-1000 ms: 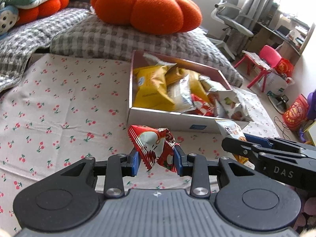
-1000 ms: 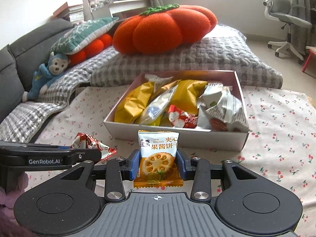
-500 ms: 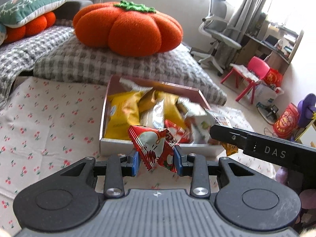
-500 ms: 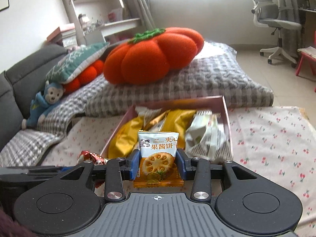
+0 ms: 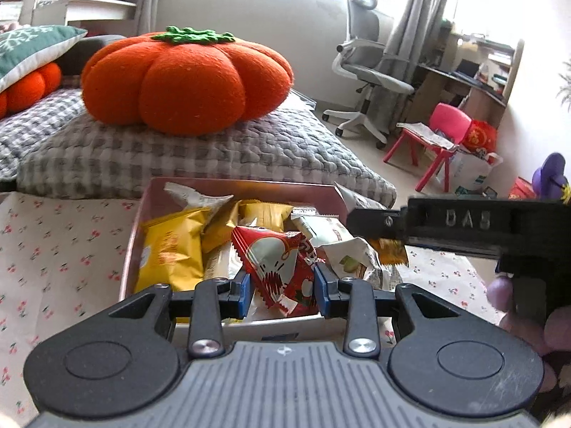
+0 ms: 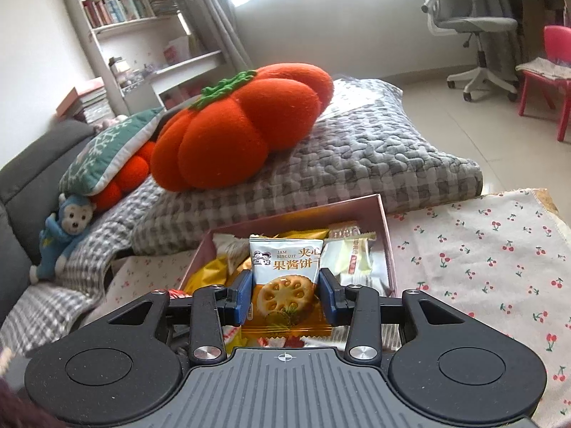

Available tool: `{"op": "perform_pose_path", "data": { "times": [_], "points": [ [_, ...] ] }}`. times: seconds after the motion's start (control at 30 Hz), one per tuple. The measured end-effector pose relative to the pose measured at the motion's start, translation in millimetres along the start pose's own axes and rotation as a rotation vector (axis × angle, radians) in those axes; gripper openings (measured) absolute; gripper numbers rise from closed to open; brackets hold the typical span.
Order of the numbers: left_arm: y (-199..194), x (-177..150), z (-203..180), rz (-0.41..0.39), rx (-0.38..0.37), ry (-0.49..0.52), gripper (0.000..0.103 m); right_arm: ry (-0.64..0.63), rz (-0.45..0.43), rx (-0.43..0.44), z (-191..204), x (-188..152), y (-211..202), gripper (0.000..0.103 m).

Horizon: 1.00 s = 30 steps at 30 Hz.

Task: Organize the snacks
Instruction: 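Carry both snacks into the box and open both tools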

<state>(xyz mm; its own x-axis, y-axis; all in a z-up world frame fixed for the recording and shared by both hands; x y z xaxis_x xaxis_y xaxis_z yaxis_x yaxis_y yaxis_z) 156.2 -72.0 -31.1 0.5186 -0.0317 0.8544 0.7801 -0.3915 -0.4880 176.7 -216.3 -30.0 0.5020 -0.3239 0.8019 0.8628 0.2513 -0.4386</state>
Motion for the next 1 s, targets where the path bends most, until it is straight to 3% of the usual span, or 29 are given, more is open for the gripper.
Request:
{"op": "perform_pose_path", "data": {
  "times": [0.3,0.77,0.83,0.93,1.0],
  "points": [
    [26.3,-17.1,-10.0,0.052,-0.014,0.124,0.032,0.039,0.027,0.003,-14.8,1.4,29.2,0.039],
    [27.7,-24.9,-0.7,0.060,-0.004,0.073,0.033,0.027,0.040,0.021,-14.0,-0.3,49.0,0.040],
    [26.6,-22.9,-1.3,0.045,0.002,0.076,0.039,0.037,0.029,0.019,-14.7,0.3,48.3,0.042],
    [20.8,-16.9,-2.4,0.013,-0.006,0.060,0.061,0.068,0.020,0.021,-17.7,2.4,45.8,0.064],
    [19.1,-13.4,-3.7,-0.002,-0.015,0.054,0.067,0.066,0.016,0.015,-19.1,4.4,43.4,0.066]
  ]
}}
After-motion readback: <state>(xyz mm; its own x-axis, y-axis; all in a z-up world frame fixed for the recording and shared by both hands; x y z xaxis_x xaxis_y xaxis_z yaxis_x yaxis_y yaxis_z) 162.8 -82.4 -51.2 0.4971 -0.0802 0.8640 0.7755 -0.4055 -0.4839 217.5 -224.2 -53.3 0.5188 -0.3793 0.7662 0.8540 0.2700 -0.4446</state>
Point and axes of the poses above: each gripper's, at about its wrist camera, not at the fingertips, and y roughly the way its jaws point, z to its left, x to its top, the point moved 6 cm from there along y, roughly the way its jaws point, and after that the axes turned 7 degrees about -z, right-handed, at the moved point
